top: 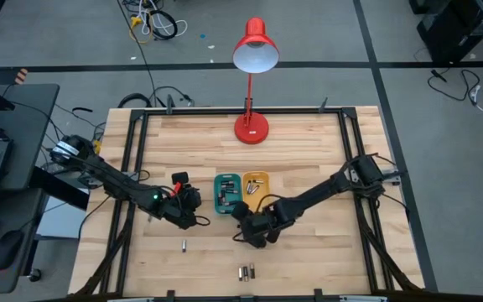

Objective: Sort batteries
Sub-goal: Put the white battery into the yellow bin

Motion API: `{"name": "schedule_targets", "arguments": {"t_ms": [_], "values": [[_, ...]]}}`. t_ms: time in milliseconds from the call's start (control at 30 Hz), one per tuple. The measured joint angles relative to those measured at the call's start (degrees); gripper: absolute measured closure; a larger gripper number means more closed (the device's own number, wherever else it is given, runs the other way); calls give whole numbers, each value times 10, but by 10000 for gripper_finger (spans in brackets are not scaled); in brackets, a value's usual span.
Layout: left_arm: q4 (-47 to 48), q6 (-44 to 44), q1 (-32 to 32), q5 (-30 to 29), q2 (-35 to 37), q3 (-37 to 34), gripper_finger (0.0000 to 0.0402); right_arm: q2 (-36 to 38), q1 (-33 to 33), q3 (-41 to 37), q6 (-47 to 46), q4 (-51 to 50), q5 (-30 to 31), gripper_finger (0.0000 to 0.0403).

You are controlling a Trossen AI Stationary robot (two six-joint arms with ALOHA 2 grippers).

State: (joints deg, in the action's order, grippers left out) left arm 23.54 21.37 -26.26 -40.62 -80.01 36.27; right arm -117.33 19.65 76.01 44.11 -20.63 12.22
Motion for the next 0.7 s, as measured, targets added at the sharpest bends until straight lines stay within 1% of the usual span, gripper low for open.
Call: {"name": "schedule_targets", "arguments": {"t_ms": [200,267,400,600,700], "values": [[0,3,0,0,0,0,249,-17,-11,53,35,-29,-12,280],[1,13,0,0,0,0,249,-23,-16,62,35,-41,-35,280],[8,34,-1,0,0,-1,249,-33,-22,70,39,-69,-48,280],[-32,30,3,0,0,-29,249,-45,-26,79,45,-76,-50,280],[-62,34,8,1,-1,-48,249,-51,-31,83,44,-73,-69,281]]}}
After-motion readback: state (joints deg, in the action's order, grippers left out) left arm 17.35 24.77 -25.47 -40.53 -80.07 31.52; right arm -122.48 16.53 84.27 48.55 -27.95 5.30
